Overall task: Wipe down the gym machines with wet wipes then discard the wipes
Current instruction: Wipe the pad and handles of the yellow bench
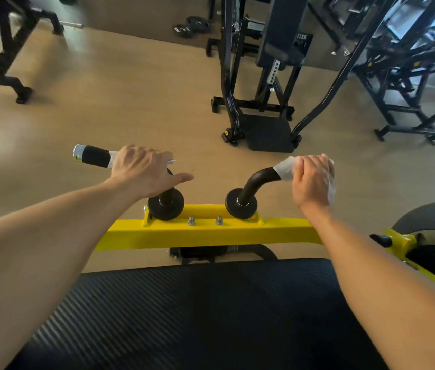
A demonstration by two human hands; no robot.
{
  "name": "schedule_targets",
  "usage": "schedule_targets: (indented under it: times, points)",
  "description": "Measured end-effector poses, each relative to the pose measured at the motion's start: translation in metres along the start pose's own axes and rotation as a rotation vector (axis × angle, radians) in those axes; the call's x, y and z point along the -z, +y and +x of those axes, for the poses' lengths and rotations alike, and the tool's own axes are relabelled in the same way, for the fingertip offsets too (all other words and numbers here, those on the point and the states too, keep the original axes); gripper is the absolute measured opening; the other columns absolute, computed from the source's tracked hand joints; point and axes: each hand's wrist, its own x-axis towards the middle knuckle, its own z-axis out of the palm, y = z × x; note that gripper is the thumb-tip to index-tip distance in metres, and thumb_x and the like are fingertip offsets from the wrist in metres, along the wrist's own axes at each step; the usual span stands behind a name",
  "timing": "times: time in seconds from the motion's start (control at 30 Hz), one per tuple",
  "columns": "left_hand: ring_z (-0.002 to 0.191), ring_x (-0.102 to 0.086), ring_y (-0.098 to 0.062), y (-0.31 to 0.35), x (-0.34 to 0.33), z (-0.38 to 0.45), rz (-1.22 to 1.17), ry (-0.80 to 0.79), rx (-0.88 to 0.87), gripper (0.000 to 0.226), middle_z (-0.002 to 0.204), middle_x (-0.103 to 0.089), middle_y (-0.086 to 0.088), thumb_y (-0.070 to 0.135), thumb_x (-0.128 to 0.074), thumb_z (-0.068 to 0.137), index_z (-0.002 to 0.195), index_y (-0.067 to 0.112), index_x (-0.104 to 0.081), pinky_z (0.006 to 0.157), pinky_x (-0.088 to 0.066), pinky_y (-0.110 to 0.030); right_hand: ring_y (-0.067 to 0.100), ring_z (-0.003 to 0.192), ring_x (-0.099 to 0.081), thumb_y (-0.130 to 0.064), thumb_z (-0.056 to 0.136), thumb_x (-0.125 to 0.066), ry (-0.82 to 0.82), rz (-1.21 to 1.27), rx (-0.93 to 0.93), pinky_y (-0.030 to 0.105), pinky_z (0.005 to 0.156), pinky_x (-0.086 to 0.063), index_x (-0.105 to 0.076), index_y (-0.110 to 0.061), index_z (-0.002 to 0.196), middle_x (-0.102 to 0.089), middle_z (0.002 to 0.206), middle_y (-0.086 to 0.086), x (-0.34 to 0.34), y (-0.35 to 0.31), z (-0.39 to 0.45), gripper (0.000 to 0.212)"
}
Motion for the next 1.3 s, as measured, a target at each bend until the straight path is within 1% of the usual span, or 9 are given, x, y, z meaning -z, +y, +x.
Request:
schedule_targets:
  times: [0.07, 0.17, 0.3, 0.47, 0.57, 0.77, 0.9, 1.1, 1.3]
  points:
    - [0.085, -0.066, -0.023, 0.001, -0.001, 0.0, 0.017, 0.012, 0.003, 0.089, 0.094, -0.074, 0.002, 0.095, -0.022, 0.077, 0.115, 0.027, -0.066, 0.077, -0.048, -0.033, 0.024, 0.096, -0.06, -0.03, 0.107, -0.027, -0.011, -0.007, -0.032, 0.042, 0.117, -0.031, -0.067, -0.009, 0.091, -0.068, 0.092, 0.008, -0.004, -0.023, -0.001, 0.049]
    - [0.086, -0.066, -0.023, 0.001, -0.001, 0.001, 0.021, 0.005, 0.01, 0.088, 0.094, -0.074, 0.001, 0.094, -0.023, 0.077, 0.114, 0.027, -0.067, 0.078, -0.047, -0.033, 0.023, 0.084, -0.056, -0.029, 0.105, -0.031, -0.112, -0.13, 0.294, 0.04, 0.093, -0.04, -0.065, -0.014, 0.084, -0.063, 0.083, 0.004, -0.012, -0.073, -0.019, 0.042]
    - [0.088, -0.066, -0.024, 0.001, -0.001, -0.001, 0.027, -0.005, 0.007, 0.089, 0.097, -0.074, 0.0, 0.094, -0.024, 0.077, 0.119, 0.028, -0.065, 0.08, -0.046, -0.034, 0.025, 0.103, -0.055, -0.023, 0.105, -0.035, -0.338, -0.622, 0.764, 0.04, 0.094, -0.04, -0.064, -0.011, 0.112, -0.062, 0.108, 0.008, -0.012, -0.086, -0.026, 0.032]
    - [0.086, -0.066, -0.024, 0.002, 0.001, 0.001, 0.045, -0.006, 0.007, 0.087, 0.094, -0.074, 0.0, 0.092, -0.025, 0.078, 0.115, 0.026, -0.066, 0.078, -0.044, -0.034, 0.026, 0.107, -0.055, -0.026, 0.106, -0.034, -0.429, -0.701, 1.023, 0.042, 0.091, -0.042, -0.06, -0.012, 0.123, -0.06, 0.115, 0.009, 0.003, -0.08, -0.01, 0.034]
    - [0.087, -0.066, -0.023, 0.002, -0.001, 0.001, 0.033, -0.003, 0.007, 0.088, 0.097, -0.075, 0.0, 0.093, -0.026, 0.078, 0.117, 0.026, -0.066, 0.078, -0.044, -0.033, 0.025, 0.1, -0.06, -0.035, 0.106, -0.019, -0.388, -0.336, 0.7, 0.042, 0.086, -0.045, -0.061, -0.019, 0.124, -0.066, 0.111, 0.005, 0.011, -0.052, -0.001, 0.048]
    - [0.092, -0.067, -0.021, -0.002, -0.006, 0.0, 0.006, 0.008, -0.014, 0.093, 0.104, -0.075, 0.005, 0.097, -0.02, 0.074, 0.12, 0.03, -0.066, 0.084, -0.045, -0.035, 0.025, 0.114, -0.057, -0.032, 0.109, -0.03, -0.084, -0.036, 0.115, 0.046, 0.12, -0.031, -0.066, -0.012, 0.109, -0.067, 0.114, 0.01, 0.007, 0.017, -0.002, 0.04]
    - [0.093, -0.067, -0.021, -0.001, -0.004, -0.001, 0.009, 0.006, -0.016, 0.092, 0.108, -0.074, 0.006, 0.097, -0.02, 0.075, 0.12, 0.031, -0.066, 0.086, -0.045, -0.035, 0.025, 0.099, -0.06, -0.029, 0.107, -0.035, -0.029, -0.014, 0.092, 0.043, 0.115, -0.033, -0.065, -0.014, 0.09, -0.066, 0.093, 0.005, -0.004, -0.032, -0.012, 0.037]
    - [0.097, -0.066, -0.022, 0.001, 0.004, -0.002, 0.008, -0.026, -0.022, 0.086, 0.11, -0.073, 0.006, 0.094, -0.026, 0.078, 0.125, 0.032, -0.063, 0.08, -0.04, -0.033, 0.025, 0.093, -0.06, -0.027, 0.107, -0.035, -0.193, -0.181, 0.752, 0.041, 0.091, -0.041, -0.069, -0.017, 0.102, -0.07, 0.098, 0.004, -0.019, -0.056, -0.019, 0.036]
    - [0.092, -0.067, -0.02, -0.001, -0.004, 0.0, -0.014, 0.001, -0.031, 0.09, 0.107, -0.074, 0.008, 0.095, -0.022, 0.077, 0.123, 0.031, -0.064, 0.086, -0.045, -0.036, 0.026, 0.091, -0.06, -0.03, 0.107, -0.03, 0.013, 0.04, 0.026, 0.041, 0.097, -0.043, -0.067, -0.007, 0.091, -0.069, 0.091, 0.01, -0.001, 0.006, 0.006, 0.046]
